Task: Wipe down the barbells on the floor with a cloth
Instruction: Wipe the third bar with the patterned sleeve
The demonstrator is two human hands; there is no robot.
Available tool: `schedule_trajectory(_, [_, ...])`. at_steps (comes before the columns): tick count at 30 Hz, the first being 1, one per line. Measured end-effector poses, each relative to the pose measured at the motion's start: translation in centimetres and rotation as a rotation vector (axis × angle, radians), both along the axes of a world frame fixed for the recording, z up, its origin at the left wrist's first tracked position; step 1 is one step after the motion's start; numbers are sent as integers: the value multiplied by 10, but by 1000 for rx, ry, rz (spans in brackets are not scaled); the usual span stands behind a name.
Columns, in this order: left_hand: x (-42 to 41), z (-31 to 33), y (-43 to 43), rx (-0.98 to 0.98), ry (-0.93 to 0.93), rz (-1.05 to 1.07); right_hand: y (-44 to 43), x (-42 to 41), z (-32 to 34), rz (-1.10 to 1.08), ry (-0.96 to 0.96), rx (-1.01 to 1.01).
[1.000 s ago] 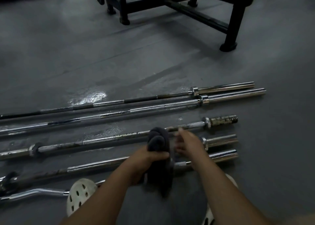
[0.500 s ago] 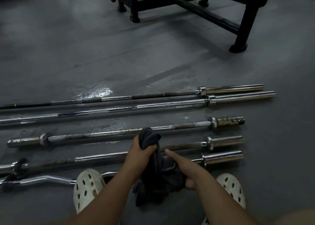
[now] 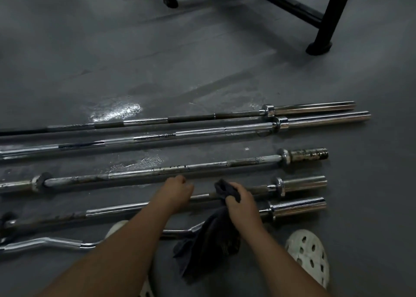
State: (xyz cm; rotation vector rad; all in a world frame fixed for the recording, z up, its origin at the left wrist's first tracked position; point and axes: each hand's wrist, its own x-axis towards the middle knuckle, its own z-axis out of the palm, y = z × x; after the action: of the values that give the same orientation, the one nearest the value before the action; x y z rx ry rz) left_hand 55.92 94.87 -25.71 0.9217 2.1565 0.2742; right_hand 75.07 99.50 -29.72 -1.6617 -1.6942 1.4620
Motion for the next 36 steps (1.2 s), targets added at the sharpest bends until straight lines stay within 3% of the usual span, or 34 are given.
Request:
schedule_trajectory(4, [-27, -50, 5, -28, 230, -181, 30, -10, -16, -70, -88, 17])
schedule_trajectory(10, [-64, -97, 36, 74, 413, -165, 80, -35, -27, -264, -153, 246])
schedule_trajectory(16, [-88, -142, 56, -55, 518, -433, 108, -50, -78, 107, -561, 229])
schedule_trajectory(18, [-86, -150, 56, 1, 537, -378, 101, -71, -85, 142, -562, 295])
schedule_trajectory(20, [-89, -147, 63, -12, 558, -397, 88, -105, -90, 318, -485, 418])
schedule_trajectory(22, [-104, -139, 84, -127, 433, -504, 78, -133, -94, 520, -409, 444])
schedule_trajectory(25, [-135, -124, 120, -389, -65, -599, 101, -127, -93, 608, -412, 489])
schedule_trajectory(27, [-135, -123, 121, -303, -15, -633, 126, -92, -95, 480, -467, 498])
schedule_trajectory(30, [-103, -133, 83, -2, 418, -586, 138, -61, -98, 241, -554, 472])
schedule_trajectory(31, [-93, -137, 77, 15, 458, -582, 129, -70, -99, 215, -580, 472])
schedule_trajectory(33, [-102, -143, 93, -118, 336, -608, 99, -108, -96, 295, -534, 461])
schedule_trajectory(35, [-121, -141, 118, -338, -14, -604, 72, -134, -94, 515, -440, 453])
schedule_trajectory(36, [-126, -138, 124, -389, -85, -605, 71, -133, -94, 608, -417, 460])
